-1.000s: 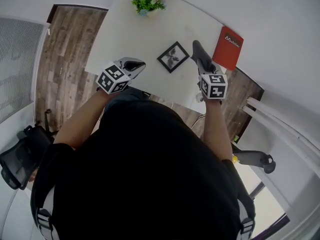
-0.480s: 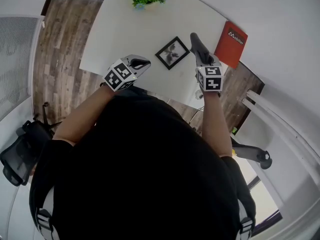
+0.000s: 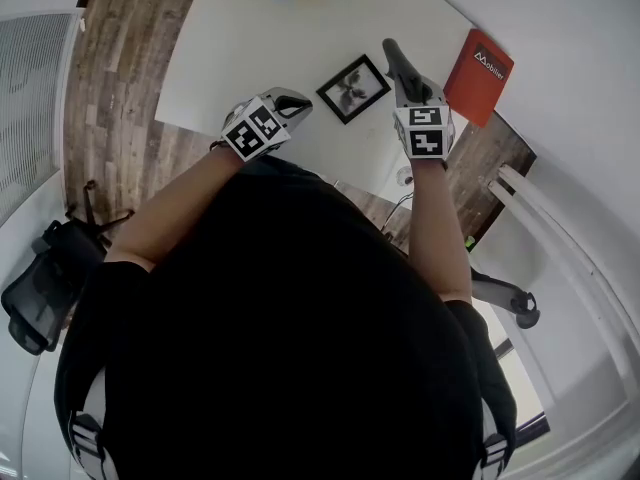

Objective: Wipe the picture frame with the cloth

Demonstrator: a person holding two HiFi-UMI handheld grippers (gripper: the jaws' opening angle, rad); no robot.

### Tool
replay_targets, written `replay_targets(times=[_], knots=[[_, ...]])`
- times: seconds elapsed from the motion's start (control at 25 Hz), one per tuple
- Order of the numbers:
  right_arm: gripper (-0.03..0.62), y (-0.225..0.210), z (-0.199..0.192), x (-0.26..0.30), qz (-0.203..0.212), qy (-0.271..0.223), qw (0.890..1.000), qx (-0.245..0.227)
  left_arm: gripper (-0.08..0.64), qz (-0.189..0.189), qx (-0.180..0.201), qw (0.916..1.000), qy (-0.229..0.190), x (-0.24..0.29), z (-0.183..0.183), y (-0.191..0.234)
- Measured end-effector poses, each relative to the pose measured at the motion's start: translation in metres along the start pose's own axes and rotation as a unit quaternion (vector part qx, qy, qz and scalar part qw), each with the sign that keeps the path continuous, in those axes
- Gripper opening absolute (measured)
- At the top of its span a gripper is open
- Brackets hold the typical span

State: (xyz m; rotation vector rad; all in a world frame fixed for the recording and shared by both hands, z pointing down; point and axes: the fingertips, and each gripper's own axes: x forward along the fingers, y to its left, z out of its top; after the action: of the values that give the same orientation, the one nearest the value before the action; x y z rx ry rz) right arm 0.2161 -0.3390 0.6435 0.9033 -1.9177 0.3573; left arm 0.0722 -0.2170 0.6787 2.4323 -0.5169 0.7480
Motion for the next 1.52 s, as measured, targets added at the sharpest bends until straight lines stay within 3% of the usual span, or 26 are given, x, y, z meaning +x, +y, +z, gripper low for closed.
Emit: replay_targets(times=[0.24, 0.6, 0.92, 1.08, 1.52], knots=[[0.048, -0.005, 0.002, 0.014, -0.001, 0.011, 1.0, -0.009, 0.021, -0.012, -0.009, 0.9999, 0.003, 0.018, -0.005, 0.007], [0.049, -0.007, 0.002, 0.03, -0.03, 0.034, 0.996, -0.073, 0.109, -0.002, 0.061, 0.9971, 0.044, 0.048, -0.022, 0.017], [0.049, 0.0, -0.006, 0.05, -0.026, 0.056, 0.993, -0.1, 0.13, 0.016, 0.085, 0.9942, 0.064, 0.065, -0.032, 0.023], [0.048, 0.008, -0.015, 0.057, -0.017, 0.066, 0.992, -0.106, 0.14, 0.022, 0.111, 0.991, 0.072, 0.071, -0.034, 0.021], [0.049, 0.039, -0.028, 0.075, 0.03, 0.085, 0.989, -0.113, 0.129, 0.025, 0.132, 0.9881, 0.075, 0.074, -0.035, 0.024]])
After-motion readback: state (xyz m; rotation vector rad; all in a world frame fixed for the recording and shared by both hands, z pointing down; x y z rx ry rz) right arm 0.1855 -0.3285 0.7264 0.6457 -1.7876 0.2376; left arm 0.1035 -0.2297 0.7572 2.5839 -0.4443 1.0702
